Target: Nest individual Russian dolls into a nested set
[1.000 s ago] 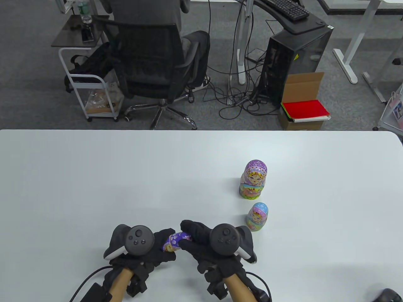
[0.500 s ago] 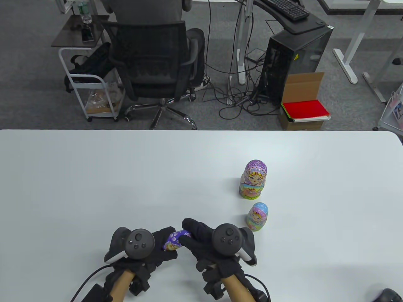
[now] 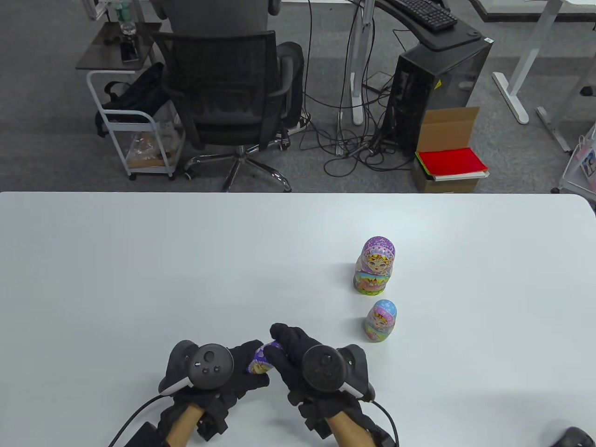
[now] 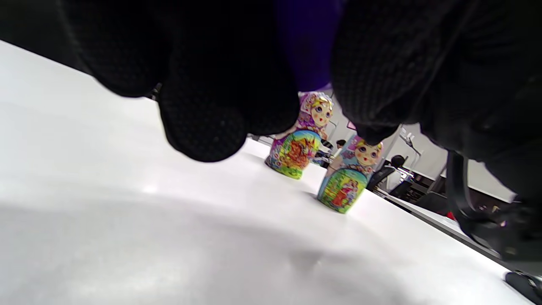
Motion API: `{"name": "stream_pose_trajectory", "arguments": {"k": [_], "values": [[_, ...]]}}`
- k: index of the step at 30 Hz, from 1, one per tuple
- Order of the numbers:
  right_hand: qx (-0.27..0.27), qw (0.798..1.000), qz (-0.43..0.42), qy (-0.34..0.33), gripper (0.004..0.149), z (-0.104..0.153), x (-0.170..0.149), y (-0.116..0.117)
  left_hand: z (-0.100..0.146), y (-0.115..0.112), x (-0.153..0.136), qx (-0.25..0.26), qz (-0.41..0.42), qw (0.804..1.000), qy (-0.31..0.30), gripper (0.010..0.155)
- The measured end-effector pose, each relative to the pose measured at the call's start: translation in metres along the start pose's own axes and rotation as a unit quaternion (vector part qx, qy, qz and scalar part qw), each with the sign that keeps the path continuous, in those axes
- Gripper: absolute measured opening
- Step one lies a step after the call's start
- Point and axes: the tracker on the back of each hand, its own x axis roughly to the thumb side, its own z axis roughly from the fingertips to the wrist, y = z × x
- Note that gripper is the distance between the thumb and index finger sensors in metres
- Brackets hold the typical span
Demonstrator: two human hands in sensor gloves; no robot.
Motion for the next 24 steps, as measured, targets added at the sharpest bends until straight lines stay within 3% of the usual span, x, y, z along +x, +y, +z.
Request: {"name": "stream_pose_trajectory", "arguments": {"k": [4,7,18,19,21,24], "values": [[-0.011,0.999,0.03,-0.019,0.059,0.001,0.002,-0.001,0.0,-0.002,0.004,-0.002,0.033,0.999,-0.005,0.076],[-0.061,0.998,0.029,-0.015,0.056,0.003,0.001,-0.002,0.002,0.0,0.017,0.054,-0.012,0.998,-0.003,0.075],[-0.114,0.992,0.053,0.003,0.051,0.009,0.007,-0.007,0.005,0.0,0.035,0.104,-0.064,0.993,0.001,0.074],[-0.113,0.993,0.031,-0.004,0.051,0.009,0.006,-0.008,0.003,0.002,0.031,0.095,-0.058,0.994,-0.009,0.073],[-0.114,0.993,0.003,-0.035,0.051,0.01,0.007,-0.008,-0.001,0.003,0.016,0.015,0.038,0.999,-0.008,0.072],[-0.127,0.988,0.029,-0.083,0.051,0.012,0.015,-0.008,-0.003,-0.003,-0.005,-0.061,0.202,0.977,-0.013,0.075]]}}
